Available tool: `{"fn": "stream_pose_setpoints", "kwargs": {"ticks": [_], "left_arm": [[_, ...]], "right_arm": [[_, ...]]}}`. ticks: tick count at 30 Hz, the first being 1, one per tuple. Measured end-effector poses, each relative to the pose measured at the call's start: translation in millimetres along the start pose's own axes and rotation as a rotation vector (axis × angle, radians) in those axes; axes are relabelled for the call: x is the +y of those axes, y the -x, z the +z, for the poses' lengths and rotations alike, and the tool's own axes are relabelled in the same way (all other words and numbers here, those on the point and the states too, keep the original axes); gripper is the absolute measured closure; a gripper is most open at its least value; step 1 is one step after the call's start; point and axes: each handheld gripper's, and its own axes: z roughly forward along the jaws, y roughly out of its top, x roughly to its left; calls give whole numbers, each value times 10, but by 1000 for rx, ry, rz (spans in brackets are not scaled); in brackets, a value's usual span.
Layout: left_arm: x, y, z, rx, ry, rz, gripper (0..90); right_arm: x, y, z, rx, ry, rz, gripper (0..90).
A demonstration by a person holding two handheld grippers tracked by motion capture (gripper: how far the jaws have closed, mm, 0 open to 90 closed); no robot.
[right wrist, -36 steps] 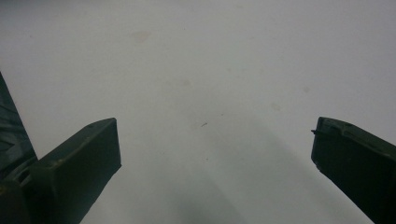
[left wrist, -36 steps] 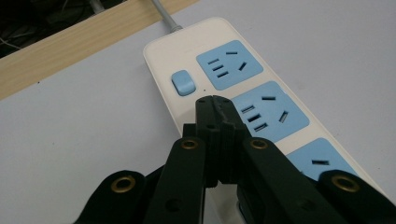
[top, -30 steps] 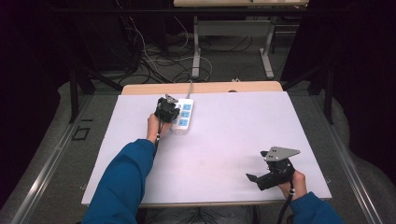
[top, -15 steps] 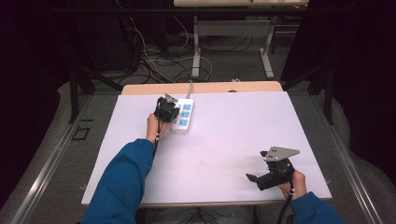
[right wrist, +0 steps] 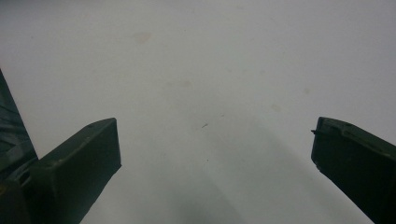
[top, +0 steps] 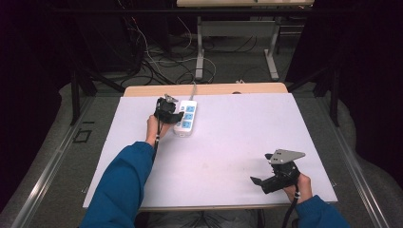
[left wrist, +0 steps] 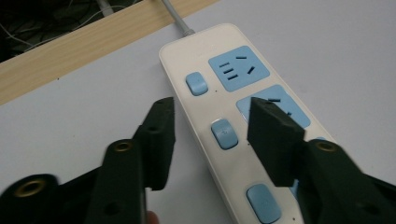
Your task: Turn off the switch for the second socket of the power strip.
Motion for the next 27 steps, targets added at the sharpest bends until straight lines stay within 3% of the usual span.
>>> {"fn": "stream_pose_setpoints", "kwargs": {"ticks": [8,10,16,20,27], "left_arm": [[-12,-78,-82,12,-13,-38,203],[-16,-94,-120,11,-34,-46,160],[-55,-139,-214,15,-26,-76,49],[-92,-125,-271,19,-39,-63,4],[-201,-78,-376,1,-41,-43,1]], "right_arm": [[0,0,-1,0,0,0,8],[0,-1,0,0,0,0,8],[1,-3,0,-3,0,0,8],[1,-8,-1,-2,-2,7,8],[0,-13,-2,-2,-3,13,8]]}}
